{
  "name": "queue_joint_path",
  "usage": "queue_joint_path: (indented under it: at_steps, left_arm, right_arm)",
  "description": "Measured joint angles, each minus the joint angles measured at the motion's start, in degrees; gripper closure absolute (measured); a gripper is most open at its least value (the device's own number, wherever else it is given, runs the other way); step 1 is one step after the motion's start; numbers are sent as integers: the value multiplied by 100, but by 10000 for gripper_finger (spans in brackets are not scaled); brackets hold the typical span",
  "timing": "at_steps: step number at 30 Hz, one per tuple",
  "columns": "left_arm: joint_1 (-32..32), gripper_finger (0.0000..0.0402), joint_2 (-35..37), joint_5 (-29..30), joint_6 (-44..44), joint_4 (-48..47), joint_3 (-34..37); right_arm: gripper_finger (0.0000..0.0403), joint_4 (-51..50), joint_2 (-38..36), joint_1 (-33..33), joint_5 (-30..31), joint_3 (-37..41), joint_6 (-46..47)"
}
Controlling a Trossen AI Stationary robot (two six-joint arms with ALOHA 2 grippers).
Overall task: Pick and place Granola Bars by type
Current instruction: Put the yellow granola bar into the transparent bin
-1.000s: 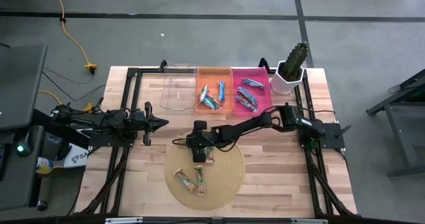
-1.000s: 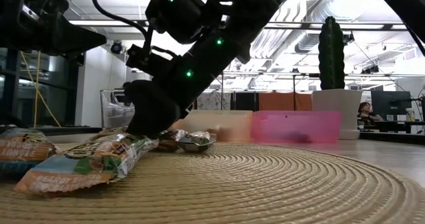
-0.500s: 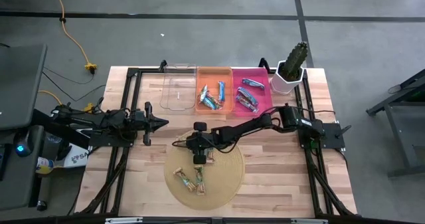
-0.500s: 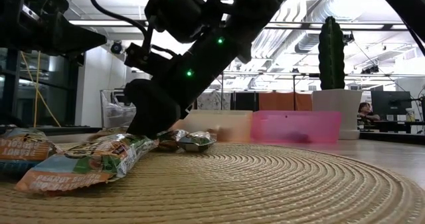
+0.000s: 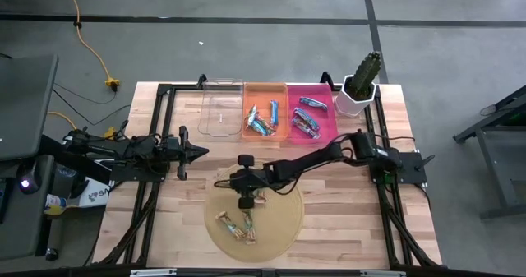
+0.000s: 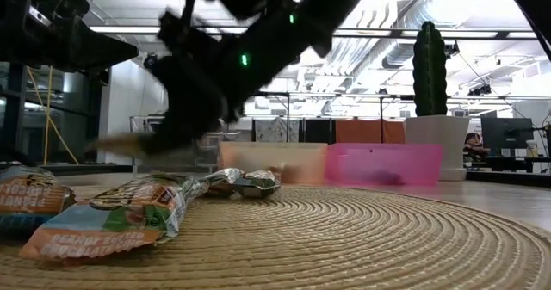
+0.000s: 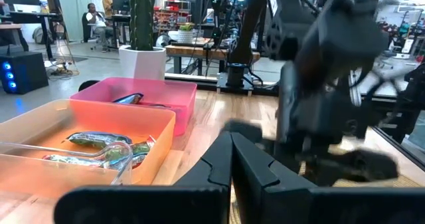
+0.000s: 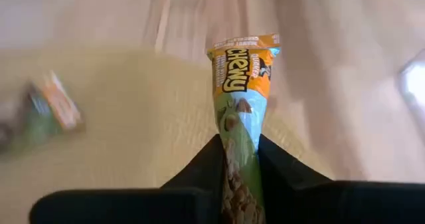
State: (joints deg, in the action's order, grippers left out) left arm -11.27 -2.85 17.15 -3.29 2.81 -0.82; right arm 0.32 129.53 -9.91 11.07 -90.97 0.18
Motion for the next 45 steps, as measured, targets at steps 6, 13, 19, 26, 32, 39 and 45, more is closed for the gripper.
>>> queue_joint_path:
  at_steps: [6, 13, 19, 26, 32, 39, 45]
  left_arm:
    - [0, 401, 0, 0, 0, 0, 0]
    - [0, 401, 0, 0, 0, -2, 0]
    - [0, 401, -2, 0, 0, -2, 0]
    - [0, 401, 0, 0, 0, -2, 0]
    - [0, 401, 0, 0, 0, 0, 2]
    - [0, 401, 0, 0, 0, -1, 0]
    - [0, 401, -1, 0, 0, 0, 1]
  right_arm:
    - [352, 255, -395, 15, 177, -1, -4]
    - [359, 649, -864, 15, 271, -3, -36]
    - [357, 1138, -1165, 15, 254, -3, -61]
    - [360, 2095, -1347, 15, 509, -5, -26]
    - [359, 3257, -1355, 106, 807, -5, -4]
    - [358, 3988, -1359, 395, 1590, -8, 733]
    - [362, 3418, -1359, 864, 1704, -8, 1921]
